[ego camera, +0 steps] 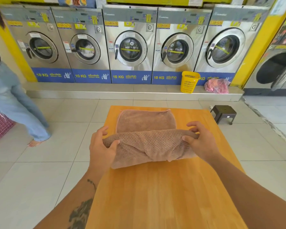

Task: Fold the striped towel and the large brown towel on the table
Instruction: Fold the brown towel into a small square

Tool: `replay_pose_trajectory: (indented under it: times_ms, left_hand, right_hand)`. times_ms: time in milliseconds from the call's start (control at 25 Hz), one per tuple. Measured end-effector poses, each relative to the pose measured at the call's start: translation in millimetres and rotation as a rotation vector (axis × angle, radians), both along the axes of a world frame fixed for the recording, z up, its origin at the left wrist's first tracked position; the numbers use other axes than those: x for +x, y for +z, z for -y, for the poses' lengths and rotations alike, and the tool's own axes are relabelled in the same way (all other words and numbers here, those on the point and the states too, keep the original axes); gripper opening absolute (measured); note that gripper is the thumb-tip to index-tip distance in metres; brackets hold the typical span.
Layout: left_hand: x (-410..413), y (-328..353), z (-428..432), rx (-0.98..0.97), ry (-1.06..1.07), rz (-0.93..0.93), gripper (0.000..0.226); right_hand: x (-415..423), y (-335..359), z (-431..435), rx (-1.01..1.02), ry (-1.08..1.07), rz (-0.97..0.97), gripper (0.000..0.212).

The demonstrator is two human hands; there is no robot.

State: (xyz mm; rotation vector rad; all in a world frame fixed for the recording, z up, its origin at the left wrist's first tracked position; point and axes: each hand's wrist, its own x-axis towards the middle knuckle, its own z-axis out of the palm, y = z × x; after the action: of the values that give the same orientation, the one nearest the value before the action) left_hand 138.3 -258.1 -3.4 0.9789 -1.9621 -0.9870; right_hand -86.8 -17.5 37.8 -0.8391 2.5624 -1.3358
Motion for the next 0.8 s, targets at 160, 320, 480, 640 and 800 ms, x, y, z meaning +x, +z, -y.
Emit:
replay_pose_trajectory:
  times_ms: [160,320,480,640,800]
  left_hand:
    - [-36,-5,15,0.031,0.085,-0.013,0.034]
    - [-83,-6,44,0.04,0.121,0.019,0.022]
    - [-129,-18,79,0.017,0.145,0.062,0.019]
    - [-149,-60,113,0.042,0.041,0.367,0.01]
    - [-151,-99,123,0.093,-0.055,0.541,0.015]
  right_hand:
    - [-31,-15,24,-0.115,-0.068,0.023,0.034]
    - [-80,-28,55,-0.141,-0.053,0.084,0.032]
    - [-135,-51,92,-0.105,-0.028,0.12,0.029]
    - [-170,-84,114,0.05,0.017,0.186,0.023]
    - [-182,-123,113,0.204,0.076,0.295,0.015]
